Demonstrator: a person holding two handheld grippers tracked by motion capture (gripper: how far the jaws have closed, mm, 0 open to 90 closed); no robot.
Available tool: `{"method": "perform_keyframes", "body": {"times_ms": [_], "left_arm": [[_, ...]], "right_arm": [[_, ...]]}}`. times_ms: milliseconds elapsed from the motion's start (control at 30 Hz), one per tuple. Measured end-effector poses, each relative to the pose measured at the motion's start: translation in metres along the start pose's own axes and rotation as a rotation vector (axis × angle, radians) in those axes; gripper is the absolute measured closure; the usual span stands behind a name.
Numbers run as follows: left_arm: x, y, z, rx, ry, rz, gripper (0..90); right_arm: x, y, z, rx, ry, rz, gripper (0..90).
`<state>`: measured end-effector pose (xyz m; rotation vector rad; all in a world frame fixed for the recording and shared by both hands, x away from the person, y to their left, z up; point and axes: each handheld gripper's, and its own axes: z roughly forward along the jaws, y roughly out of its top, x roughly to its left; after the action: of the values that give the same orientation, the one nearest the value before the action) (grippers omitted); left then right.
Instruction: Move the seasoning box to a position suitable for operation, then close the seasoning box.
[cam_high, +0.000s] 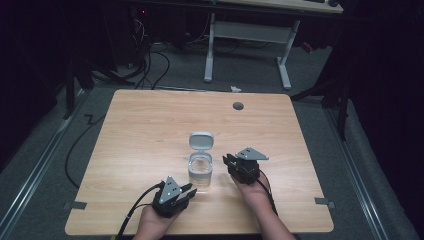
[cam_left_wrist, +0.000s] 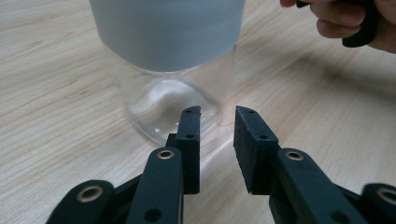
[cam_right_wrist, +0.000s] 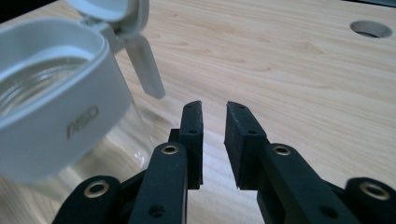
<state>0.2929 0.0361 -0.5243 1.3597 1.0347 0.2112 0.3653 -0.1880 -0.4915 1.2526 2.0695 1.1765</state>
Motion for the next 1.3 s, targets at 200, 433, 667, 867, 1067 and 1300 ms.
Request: {"method": "perform_keyframes", "body": {"times_ms": [200, 433, 667, 867, 1067, 1300], "left_arm": [[-0.002, 0.001, 0.005, -0.012, 0.01, -0.004, 76.4], [-0.005, -0.002, 0.012, 0.0, -0.011, -0.005, 82.6], [-0.007, -0.003, 0.015, -0.015, -0.008, -0.001, 87.4], [-0.008, -0.002, 0.017, -0.026, -0.005, -0.009, 88.2], [-0.009, -0.002, 0.022, -0.027, -0.004, -0.012, 88.8], [-0.007, -0.003, 0.023, -0.016, -0.007, -0.02, 88.9]], "right_arm": [[-0.004, 0.011, 0.008, -0.028, 0.035, 0.009, 84.2], [-0.005, 0.024, 0.014, -0.052, 0.045, 0.0, 89.9], [-0.004, 0.036, 0.016, -0.067, 0.044, -0.015, 90.0], [-0.002, 0.048, 0.016, -0.1, 0.054, -0.029, 90.0], [0.001, 0.063, 0.015, -0.123, 0.058, -0.039, 90.0], [0.005, 0.075, 0.013, -0.147, 0.068, -0.052, 89.9]]}}
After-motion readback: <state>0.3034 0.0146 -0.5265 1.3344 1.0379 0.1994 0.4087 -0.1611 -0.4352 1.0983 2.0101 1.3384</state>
